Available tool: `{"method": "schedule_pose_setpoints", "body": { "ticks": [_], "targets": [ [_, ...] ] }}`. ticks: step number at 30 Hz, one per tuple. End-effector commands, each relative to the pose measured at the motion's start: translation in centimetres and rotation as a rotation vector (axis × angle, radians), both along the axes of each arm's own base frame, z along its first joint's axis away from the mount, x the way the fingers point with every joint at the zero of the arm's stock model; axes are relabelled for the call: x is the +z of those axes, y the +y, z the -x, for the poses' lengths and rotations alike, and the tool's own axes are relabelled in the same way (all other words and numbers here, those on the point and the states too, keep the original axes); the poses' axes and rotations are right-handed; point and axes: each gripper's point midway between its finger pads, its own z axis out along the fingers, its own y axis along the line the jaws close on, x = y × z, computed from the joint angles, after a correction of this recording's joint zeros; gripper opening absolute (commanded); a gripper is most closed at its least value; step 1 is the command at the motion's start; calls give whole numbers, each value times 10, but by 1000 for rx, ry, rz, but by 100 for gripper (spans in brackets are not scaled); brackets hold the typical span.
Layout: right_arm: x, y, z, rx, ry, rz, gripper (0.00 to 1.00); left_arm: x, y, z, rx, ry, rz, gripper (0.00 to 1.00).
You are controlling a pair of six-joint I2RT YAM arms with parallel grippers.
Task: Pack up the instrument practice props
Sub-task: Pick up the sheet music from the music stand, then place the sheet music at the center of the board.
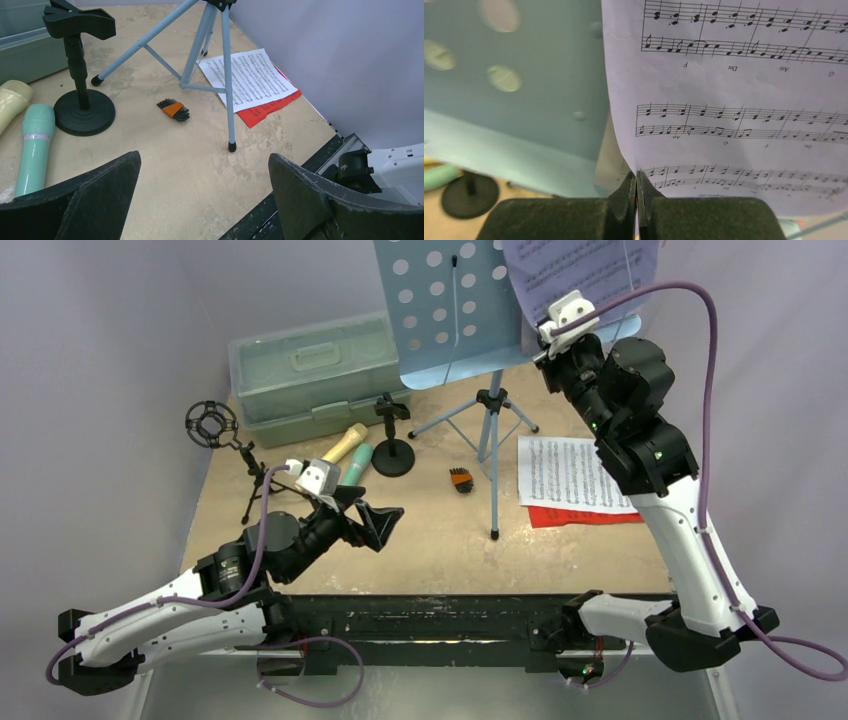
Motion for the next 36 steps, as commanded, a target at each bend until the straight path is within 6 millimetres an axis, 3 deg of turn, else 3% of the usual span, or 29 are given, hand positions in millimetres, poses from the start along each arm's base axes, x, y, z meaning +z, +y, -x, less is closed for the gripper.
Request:
{"method": "schedule_pose_setpoints", "body": {
  "ticks": [1, 4, 11, 14, 19, 24, 30, 36],
  "targets": [
    [-2, 40, 40, 306, 24, 36, 0, 5, 1, 1, 4, 0, 29, 100],
    [-12, 57, 65, 462, 50, 72, 0, 5, 1, 2, 0, 1, 28, 100],
    [-27, 70, 119, 703, 71, 150, 0, 5, 1, 3, -6, 0, 30, 100],
    [-47, 73, 144, 821, 112, 197, 0, 6, 0, 3, -15, -4, 31, 100],
    [-76, 70, 161, 879, 171, 243, 0, 7, -3, 5, -30, -12, 31, 100],
    [-114, 66, 190, 985, 240, 291, 0, 6, -3, 6, -40, -14, 23, 100],
    [-164, 50, 196, 919, 361, 251, 0, 2, 0, 6, -36, -15, 0, 100],
    [-198, 8, 170, 624, 410, 236, 0, -1, 4, 3, -29, -37, -69, 100]
  ]
}}
